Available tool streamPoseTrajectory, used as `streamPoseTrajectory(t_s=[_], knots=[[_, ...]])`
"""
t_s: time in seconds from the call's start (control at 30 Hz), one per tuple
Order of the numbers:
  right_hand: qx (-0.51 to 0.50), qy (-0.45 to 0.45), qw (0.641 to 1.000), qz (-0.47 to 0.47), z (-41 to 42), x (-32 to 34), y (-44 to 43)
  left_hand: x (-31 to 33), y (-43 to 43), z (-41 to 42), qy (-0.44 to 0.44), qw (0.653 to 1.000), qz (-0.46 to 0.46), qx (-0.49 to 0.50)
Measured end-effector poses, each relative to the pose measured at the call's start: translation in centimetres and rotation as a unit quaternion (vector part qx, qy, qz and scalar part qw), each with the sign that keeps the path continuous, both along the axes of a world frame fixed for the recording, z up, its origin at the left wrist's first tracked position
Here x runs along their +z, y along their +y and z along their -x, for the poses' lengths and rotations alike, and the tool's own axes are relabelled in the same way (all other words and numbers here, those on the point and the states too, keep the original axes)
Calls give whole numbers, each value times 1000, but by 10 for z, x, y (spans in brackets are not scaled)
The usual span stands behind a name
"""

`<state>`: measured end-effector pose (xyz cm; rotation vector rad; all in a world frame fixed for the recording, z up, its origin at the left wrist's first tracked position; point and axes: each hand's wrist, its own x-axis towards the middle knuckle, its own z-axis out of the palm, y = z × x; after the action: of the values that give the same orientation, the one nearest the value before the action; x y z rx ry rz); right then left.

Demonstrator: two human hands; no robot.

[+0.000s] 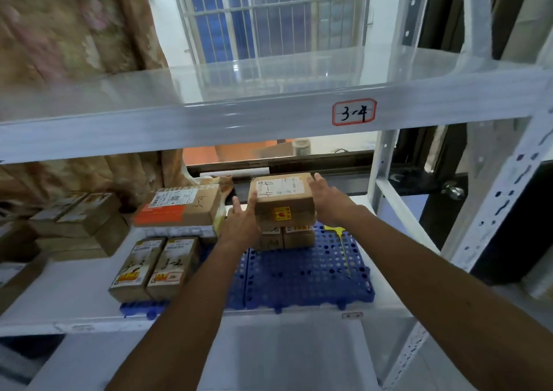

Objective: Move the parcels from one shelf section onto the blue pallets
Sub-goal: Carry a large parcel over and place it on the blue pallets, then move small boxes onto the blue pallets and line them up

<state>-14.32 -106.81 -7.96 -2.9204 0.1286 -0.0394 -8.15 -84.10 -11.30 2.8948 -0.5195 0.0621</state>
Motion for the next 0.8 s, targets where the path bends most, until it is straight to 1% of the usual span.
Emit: streamPoseTrajectory(t_s=[0.07, 0.17, 0.23, 0.3, 0.4, 0.47, 0.57, 0.63, 0.73, 0.8], knots=[[1, -18, 1000, 17, 2, 8, 0, 5, 6, 5, -9, 1000, 4, 9], [17, -57, 996, 73, 2, 20, 11, 16, 20, 14, -25, 999, 18, 10], [36, -64, 993, 92, 1, 27, 25, 27, 33, 21, -24, 999, 27, 19], [59, -62, 992, 97, 0, 34, 44, 37, 49, 28, -28, 998, 43, 33], [96, -67, 990, 82, 1, 45, 78, 53, 82, 39, -45, 997, 38, 52], [120, -70, 988, 68, 2, 53, 106, 63, 109, 47, -33, 997, 23, 71], [152, -82, 982, 81, 4, 67, 155, 81, 161, 57, -65, 993, 7, 100], [173, -91, 976, 94, 9, 76, 191, 88, 203, 61, -65, 991, 4, 113], [192, -108, 967, 125, 18, 87, 247, 103, 263, 82, -31, 988, 37, 144], [205, -122, 961, 143, 25, 91, 285, 119, 299, 104, -34, 983, 38, 174]])
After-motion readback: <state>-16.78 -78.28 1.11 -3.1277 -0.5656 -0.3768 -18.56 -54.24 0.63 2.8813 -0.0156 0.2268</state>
